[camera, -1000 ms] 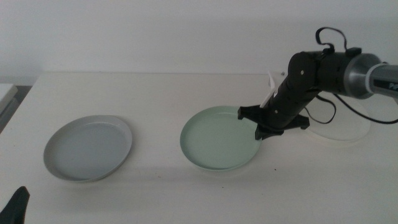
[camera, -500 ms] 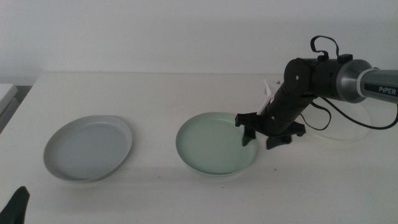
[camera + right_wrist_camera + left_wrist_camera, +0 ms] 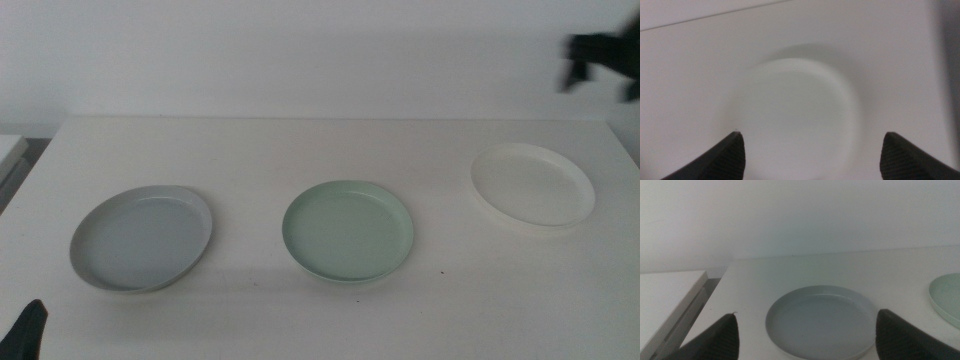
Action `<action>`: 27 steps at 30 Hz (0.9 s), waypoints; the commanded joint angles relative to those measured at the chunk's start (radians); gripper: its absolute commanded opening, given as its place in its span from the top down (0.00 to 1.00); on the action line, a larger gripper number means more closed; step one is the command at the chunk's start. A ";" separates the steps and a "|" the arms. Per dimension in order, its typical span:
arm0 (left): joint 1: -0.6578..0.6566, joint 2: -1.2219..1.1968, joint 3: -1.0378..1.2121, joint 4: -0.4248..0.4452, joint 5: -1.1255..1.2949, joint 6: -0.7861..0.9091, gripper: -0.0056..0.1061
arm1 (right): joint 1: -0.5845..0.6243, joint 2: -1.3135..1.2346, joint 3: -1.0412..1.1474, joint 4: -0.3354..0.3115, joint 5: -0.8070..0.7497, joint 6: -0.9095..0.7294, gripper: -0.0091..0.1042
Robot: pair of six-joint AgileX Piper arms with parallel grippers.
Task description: Stack the three bowls on top of each other.
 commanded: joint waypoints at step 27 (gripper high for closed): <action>0.003 -0.004 0.001 -0.002 -0.015 -0.002 0.11 | -0.169 0.391 -0.008 0.108 -0.093 -0.061 0.66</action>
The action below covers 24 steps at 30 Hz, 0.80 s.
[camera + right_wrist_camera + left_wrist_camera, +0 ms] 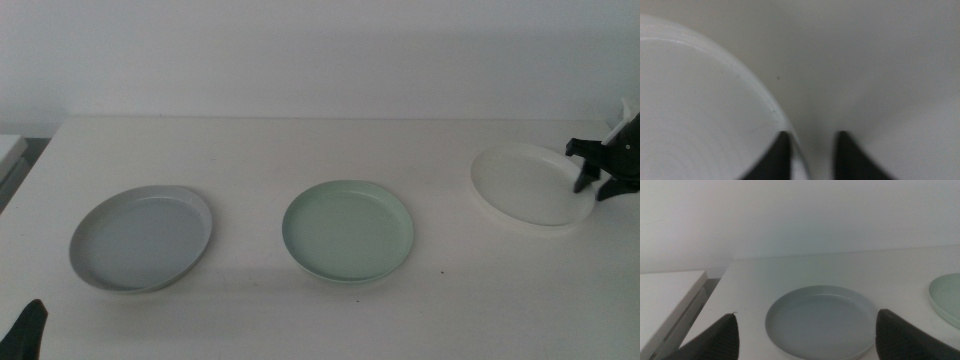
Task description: Stack the three bowls on top of each other.
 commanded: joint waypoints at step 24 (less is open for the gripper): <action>0.003 -0.004 0.001 -0.002 -0.015 -0.002 0.11 | 0.561 -0.399 0.285 0.090 -0.176 0.023 0.94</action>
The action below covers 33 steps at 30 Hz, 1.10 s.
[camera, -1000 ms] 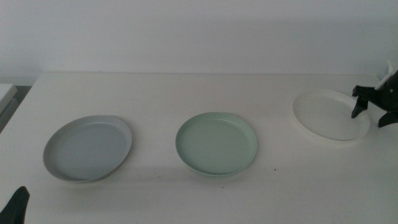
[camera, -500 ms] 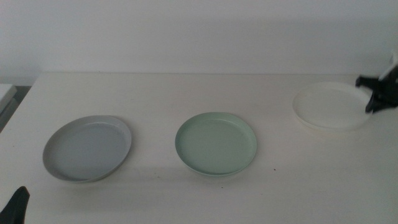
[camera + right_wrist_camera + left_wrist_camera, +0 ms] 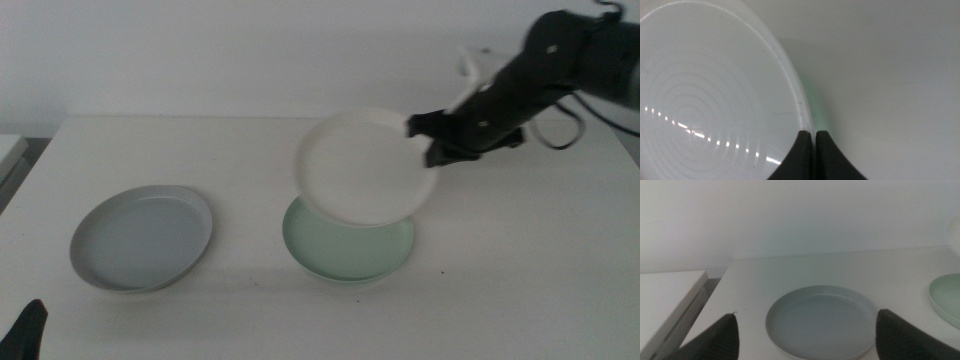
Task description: Stack the three bowls on top of each other.
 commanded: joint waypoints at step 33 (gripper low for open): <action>0.003 -0.004 0.001 -0.002 -0.014 -0.002 0.11 | 0.100 0.135 0.003 -0.096 -0.051 0.122 0.94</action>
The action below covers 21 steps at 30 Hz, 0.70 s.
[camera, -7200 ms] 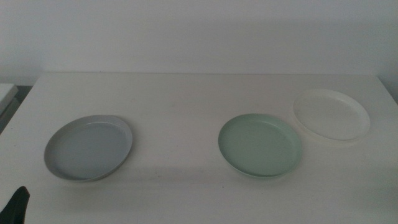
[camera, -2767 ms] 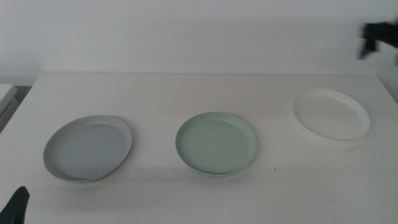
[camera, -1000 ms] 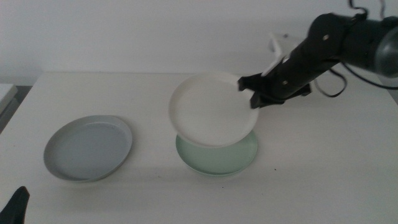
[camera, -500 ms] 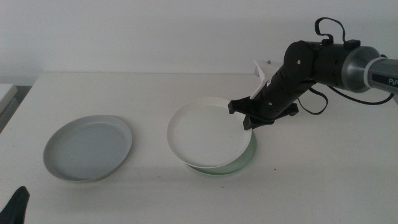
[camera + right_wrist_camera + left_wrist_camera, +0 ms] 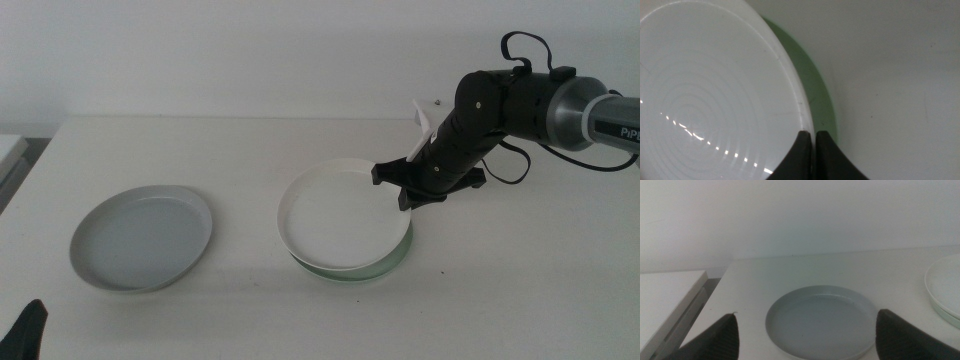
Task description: Stack the three bowls on top of each other.
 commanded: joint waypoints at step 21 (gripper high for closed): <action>0.003 -0.004 0.001 -0.002 -0.014 0.000 0.11 | 0.001 -0.587 0.099 0.108 0.108 -0.348 0.10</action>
